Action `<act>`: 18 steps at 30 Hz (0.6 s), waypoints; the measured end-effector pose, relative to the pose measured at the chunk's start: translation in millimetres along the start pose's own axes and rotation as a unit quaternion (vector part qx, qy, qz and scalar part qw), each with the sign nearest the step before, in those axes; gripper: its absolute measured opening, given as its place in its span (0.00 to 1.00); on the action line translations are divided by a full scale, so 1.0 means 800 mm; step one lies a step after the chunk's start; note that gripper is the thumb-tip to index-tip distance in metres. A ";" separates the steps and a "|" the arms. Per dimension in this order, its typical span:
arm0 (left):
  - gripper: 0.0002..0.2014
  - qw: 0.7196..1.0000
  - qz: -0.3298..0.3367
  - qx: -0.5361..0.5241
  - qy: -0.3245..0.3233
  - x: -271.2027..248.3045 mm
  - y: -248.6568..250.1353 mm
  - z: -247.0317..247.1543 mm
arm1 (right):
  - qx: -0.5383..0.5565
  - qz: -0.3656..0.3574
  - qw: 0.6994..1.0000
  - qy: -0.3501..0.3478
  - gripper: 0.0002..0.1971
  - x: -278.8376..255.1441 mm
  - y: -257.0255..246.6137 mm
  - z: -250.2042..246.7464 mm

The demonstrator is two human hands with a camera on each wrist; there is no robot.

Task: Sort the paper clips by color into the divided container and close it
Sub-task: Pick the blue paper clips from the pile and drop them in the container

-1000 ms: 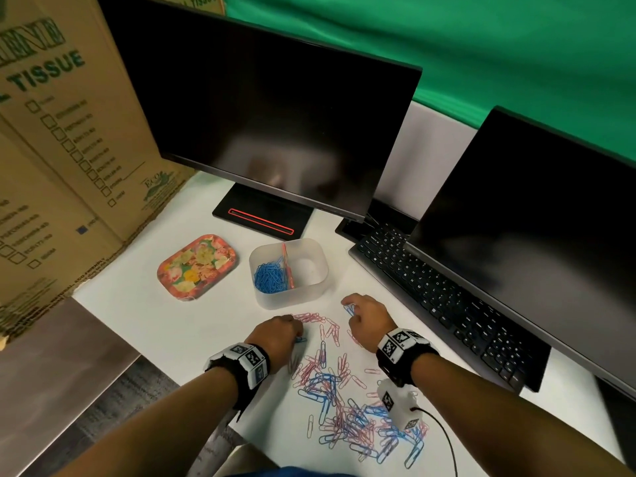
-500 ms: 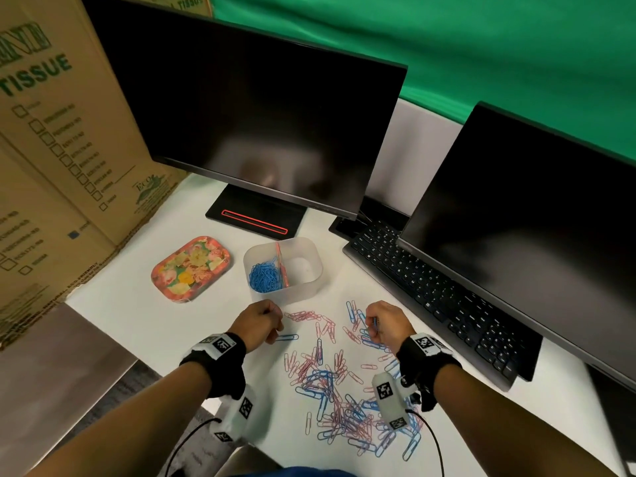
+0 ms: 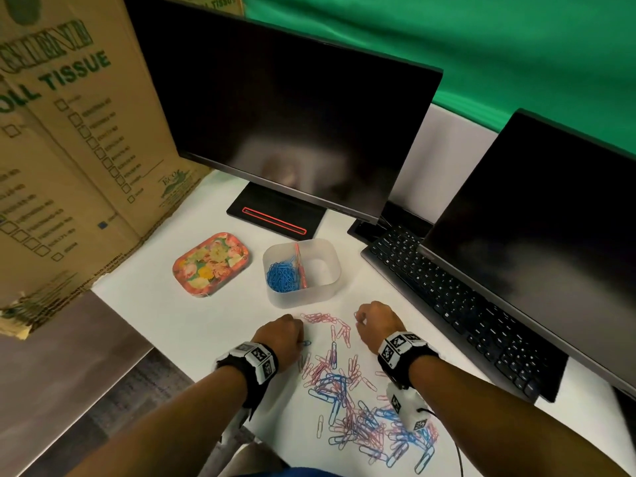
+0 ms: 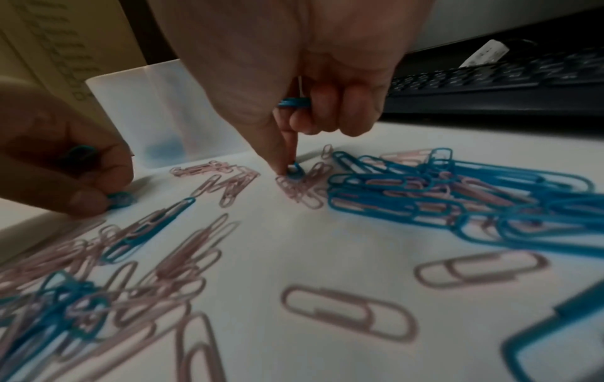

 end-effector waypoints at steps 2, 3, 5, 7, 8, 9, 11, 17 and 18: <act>0.03 1.000 0.002 -0.010 -0.003 -0.002 -0.001 -0.002 | 0.015 -0.010 1.000 0.008 0.10 0.000 -0.001 0.001; 0.03 1.000 0.003 -0.017 -0.005 -0.003 -0.001 -0.003 | 0.024 -0.007 1.000 0.012 0.11 0.000 0.000 0.000; 0.03 1.000 0.005 -0.031 -0.003 -0.005 0.001 -0.004 | 0.032 0.005 0.999 0.008 0.12 0.002 0.002 -0.002; 0.03 0.999 0.005 -0.048 0.000 -0.007 0.004 -0.008 | 0.020 0.013 1.000 -0.002 0.12 0.004 0.000 -0.006; 0.03 0.998 0.004 -0.058 0.002 -0.008 0.006 -0.010 | 0.007 0.016 1.000 -0.008 0.12 0.005 -0.003 -0.008; 0.03 0.998 0.003 -0.069 0.004 -0.009 0.008 -0.012 | -0.008 0.021 1.000 -0.017 0.12 0.006 -0.006 -0.010; 0.04 0.995 0.008 -0.096 0.011 -0.011 0.010 -0.013 | -0.033 0.030 0.998 -0.041 0.13 0.009 -0.013 -0.013; 0.10 0.976 0.042 -0.214 0.023 -0.018 0.015 -0.025 | -0.024 0.037 0.996 -0.074 0.16 0.013 -0.022 -0.015; 0.10 0.971 0.042 -0.233 0.018 -0.018 0.016 -0.030 | -0.017 0.036 0.996 -0.077 0.17 0.013 -0.022 -0.015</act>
Point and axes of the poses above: each hand's wrist, its own x-axis towards the middle knuckle, its own z-axis out of the palm, y = z × x, the point moved 1 cm from there along x, towards the middle knuckle, and after that the axes turned 12 degrees about -y, right-handed, at the moved point
